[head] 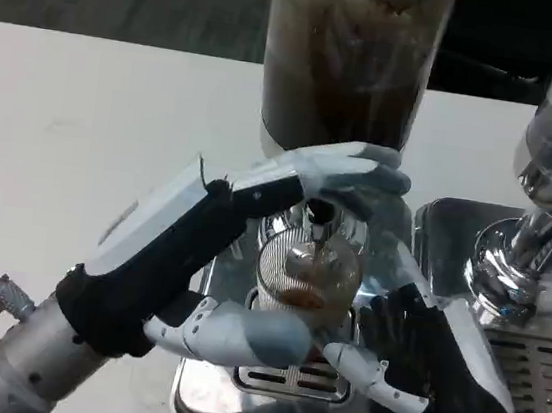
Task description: Grasp the cup under the faucet to collect the drink, then remove the cup.
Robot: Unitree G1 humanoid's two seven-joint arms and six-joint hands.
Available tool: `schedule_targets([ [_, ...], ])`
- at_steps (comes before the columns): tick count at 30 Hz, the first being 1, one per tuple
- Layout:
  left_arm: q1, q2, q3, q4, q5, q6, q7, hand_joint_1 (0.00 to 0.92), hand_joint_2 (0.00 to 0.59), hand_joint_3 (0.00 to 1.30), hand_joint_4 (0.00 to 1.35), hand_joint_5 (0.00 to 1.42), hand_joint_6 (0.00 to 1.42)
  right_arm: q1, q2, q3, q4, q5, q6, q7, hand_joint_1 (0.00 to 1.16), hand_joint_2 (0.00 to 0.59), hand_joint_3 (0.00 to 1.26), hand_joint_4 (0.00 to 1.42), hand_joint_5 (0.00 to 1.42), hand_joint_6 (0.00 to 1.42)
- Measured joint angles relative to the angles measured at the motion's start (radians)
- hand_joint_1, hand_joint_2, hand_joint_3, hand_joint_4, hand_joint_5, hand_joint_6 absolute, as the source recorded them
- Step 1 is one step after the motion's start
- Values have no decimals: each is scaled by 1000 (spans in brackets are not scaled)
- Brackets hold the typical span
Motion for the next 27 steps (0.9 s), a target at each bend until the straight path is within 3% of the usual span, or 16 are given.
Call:
schedule_targets([
  [10,0,0,1,-1,-1,4,3,0,113,299,181,376,353,-2,2,10,0,7,0,30,586,224,0,0,0,0],
  [21,1,0,1,-1,-2,7,7,0,115,299,181,375,330,0,36,-6,7,69,-26,31,629,215,0,0,0,0],
  [27,4,-1,16,-9,2,12,23,0,116,278,136,313,233,0,41,-3,18,69,-40,30,634,213,0,0,0,0],
])
